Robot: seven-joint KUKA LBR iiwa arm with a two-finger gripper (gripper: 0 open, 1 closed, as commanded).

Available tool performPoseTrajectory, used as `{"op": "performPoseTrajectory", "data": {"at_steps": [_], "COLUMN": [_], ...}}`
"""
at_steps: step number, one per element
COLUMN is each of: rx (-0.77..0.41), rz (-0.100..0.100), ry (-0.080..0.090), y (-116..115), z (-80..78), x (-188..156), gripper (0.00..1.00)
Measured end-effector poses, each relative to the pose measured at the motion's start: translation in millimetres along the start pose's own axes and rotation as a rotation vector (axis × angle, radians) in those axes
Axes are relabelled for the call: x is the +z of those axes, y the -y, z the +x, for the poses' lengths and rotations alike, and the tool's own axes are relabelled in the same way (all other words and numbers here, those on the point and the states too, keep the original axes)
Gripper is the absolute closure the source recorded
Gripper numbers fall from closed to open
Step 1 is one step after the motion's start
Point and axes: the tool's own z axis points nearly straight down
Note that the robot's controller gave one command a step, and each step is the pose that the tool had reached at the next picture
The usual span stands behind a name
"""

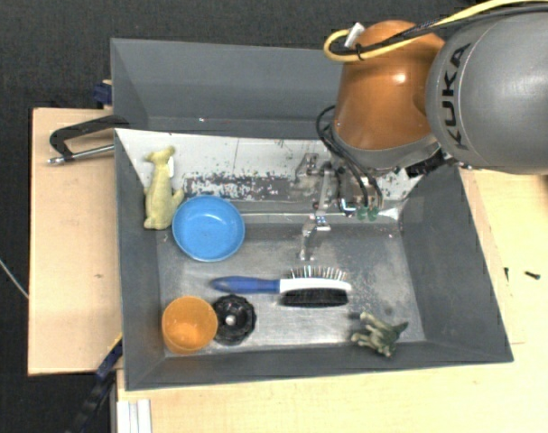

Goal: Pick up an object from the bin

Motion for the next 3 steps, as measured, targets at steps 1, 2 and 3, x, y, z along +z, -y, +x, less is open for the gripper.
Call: {"op": "performPoseTrajectory", "data": {"at_steps": [1,2,3], "rx": [-0.119,-0.122,-0.179], "rz": [-0.004,-0.004,0.000], "ry": [0.006,0.016,0.018], "y": [-3.3,-3.3,-20.1], "z": [36.0,33.7,39.6], "x": [119.0,117.7,-7.5], "gripper": [0.00,1.00,1.00]}}
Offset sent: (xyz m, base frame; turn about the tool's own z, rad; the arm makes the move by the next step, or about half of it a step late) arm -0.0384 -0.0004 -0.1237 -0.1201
